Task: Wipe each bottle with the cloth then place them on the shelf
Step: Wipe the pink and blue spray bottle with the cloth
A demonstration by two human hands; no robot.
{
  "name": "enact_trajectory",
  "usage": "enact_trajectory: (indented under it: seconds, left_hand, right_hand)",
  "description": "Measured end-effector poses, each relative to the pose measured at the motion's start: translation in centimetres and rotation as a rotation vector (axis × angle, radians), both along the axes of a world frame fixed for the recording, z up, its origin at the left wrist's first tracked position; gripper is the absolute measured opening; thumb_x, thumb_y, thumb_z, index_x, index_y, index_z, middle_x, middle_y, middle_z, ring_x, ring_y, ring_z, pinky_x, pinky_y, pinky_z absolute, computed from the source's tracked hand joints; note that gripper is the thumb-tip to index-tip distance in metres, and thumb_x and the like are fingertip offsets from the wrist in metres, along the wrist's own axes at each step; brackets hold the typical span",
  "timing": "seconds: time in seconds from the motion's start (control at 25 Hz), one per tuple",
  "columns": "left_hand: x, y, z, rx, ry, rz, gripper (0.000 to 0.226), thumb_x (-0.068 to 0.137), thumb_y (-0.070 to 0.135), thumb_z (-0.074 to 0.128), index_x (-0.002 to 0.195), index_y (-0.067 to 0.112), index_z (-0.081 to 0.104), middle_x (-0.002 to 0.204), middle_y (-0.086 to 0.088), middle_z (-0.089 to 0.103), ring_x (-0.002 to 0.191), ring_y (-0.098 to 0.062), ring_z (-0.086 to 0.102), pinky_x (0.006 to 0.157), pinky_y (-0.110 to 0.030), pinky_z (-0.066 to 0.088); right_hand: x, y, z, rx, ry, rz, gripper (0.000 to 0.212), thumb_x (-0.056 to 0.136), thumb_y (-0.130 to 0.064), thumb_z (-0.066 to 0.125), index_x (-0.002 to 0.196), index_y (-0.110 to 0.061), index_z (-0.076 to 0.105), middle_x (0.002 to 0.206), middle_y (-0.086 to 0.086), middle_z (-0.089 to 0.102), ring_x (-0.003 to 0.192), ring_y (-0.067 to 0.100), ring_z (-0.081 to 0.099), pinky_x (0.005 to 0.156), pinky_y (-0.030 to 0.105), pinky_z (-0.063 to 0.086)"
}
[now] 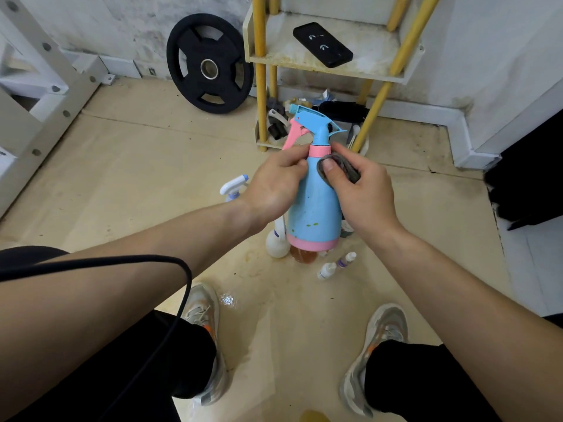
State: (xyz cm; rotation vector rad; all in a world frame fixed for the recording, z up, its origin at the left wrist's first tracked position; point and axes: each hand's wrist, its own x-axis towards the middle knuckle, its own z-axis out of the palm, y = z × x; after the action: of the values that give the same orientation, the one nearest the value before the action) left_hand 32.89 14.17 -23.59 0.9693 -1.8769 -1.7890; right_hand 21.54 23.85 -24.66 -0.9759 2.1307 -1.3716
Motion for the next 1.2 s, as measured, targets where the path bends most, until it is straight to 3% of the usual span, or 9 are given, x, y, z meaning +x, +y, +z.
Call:
enact_trajectory:
  seconds: [0.16,0.28,0.4,0.48,0.68,0.84,0.96,1.08,1.2]
  left_hand:
    - [0.4,0.1,-0.6,-0.031,0.064,0.008,0.038,0.104,0.012,0.044,0.123,0.036,0.067,0.121,0.008,0.07,0.108,-0.005,0.063,0.095,-0.022,0.05]
    - [0.3,0.4,-1.0,0.007,0.101,0.084,0.032,0.102,0.012,0.05,0.123,0.029,0.068,0.115,0.011,0.072,0.102,-0.002,0.065,0.091,-0.018,0.051]
    - [0.1,0.1,-1.1,0.056,0.073,0.091,0.03,0.098,0.015,0.058,0.127,0.02,0.065,0.112,0.006,0.073,0.105,-0.008,0.067,0.094,-0.026,0.052]
    - [0.3,-0.8,-0.6,0.166,0.084,0.046,0.035,0.096,0.015,0.064,0.131,0.019,0.062,0.111,0.004,0.074,0.106,-0.012,0.068,0.091,-0.03,0.054]
    - [0.8,-2.2,0.8,0.206,0.032,-0.141,0.019,0.099,0.015,0.061,0.115,0.019,0.069,0.101,0.006,0.075,0.096,-0.011,0.071,0.078,-0.03,0.059]
    - [0.8,-2.4,0.8,0.195,0.017,-0.098,0.011,0.099,0.018,0.062,0.105,0.018,0.071,0.092,0.006,0.075,0.088,-0.011,0.073,0.071,-0.028,0.059]
    - [0.6,-2.6,0.8,0.192,0.013,-0.003,0.01,0.099,0.017,0.061,0.103,0.017,0.07,0.091,0.005,0.074,0.083,-0.009,0.073,0.064,-0.026,0.057]
    - [0.4,-2.8,1.1,0.193,-0.006,0.092,0.009,0.099,0.016,0.061,0.096,0.02,0.069,0.086,0.006,0.073,0.078,-0.008,0.071,0.06,-0.025,0.055]
    - [0.2,-3.3,1.5,0.175,-0.011,0.169,0.006,0.099,0.018,0.06,0.1,0.02,0.066,0.091,0.005,0.071,0.079,-0.01,0.07,0.061,-0.027,0.056]
  right_hand:
    - [-0.2,-0.1,-0.2,-0.066,-0.12,0.038,0.03,0.095,-0.031,0.062,0.124,-0.031,0.07,0.114,-0.015,0.074,0.109,0.004,0.067,0.1,0.039,0.054]
    - [-0.2,0.0,0.1,-0.104,-0.179,0.062,0.026,0.101,-0.02,0.058,0.114,-0.04,0.069,0.101,-0.018,0.075,0.094,0.0,0.068,0.081,0.026,0.055]
    - [-0.2,0.0,-0.1,-0.117,-0.22,0.062,0.025,0.104,-0.014,0.054,0.12,-0.027,0.068,0.078,-0.024,0.07,0.07,-0.006,0.061,0.06,0.01,0.046]
    - [-0.4,0.0,0.0,-0.109,-0.247,0.067,0.024,0.104,-0.013,0.053,0.12,-0.024,0.066,0.071,-0.025,0.067,0.064,-0.007,0.059,0.055,0.008,0.044]
    - [-0.2,0.1,0.8,-0.066,-0.205,0.122,0.026,0.102,-0.015,0.056,0.112,-0.038,0.064,0.092,-0.026,0.071,0.086,-0.009,0.065,0.07,0.012,0.051]
    - [0.3,-0.2,0.2,0.03,-0.007,0.158,0.032,0.099,-0.038,0.052,0.127,-0.032,0.066,0.113,-0.012,0.072,0.106,0.006,0.066,0.091,0.034,0.054]
    - [1.2,0.1,-0.5,0.072,0.216,0.192,0.048,0.102,-0.033,0.048,0.147,-0.017,0.05,0.129,0.0,0.065,0.118,0.018,0.059,0.097,0.032,0.047]
    - [2.3,0.8,-1.2,0.139,0.385,0.229,0.054,0.104,-0.03,0.046,0.154,-0.011,0.037,0.147,0.004,0.05,0.13,0.026,0.046,0.111,0.032,0.035]
    - [3.2,1.9,-1.9,0.188,0.476,0.237,0.058,0.104,-0.026,0.05,0.155,-0.008,0.032,0.155,0.007,0.04,0.134,0.029,0.039,0.11,0.024,0.024]
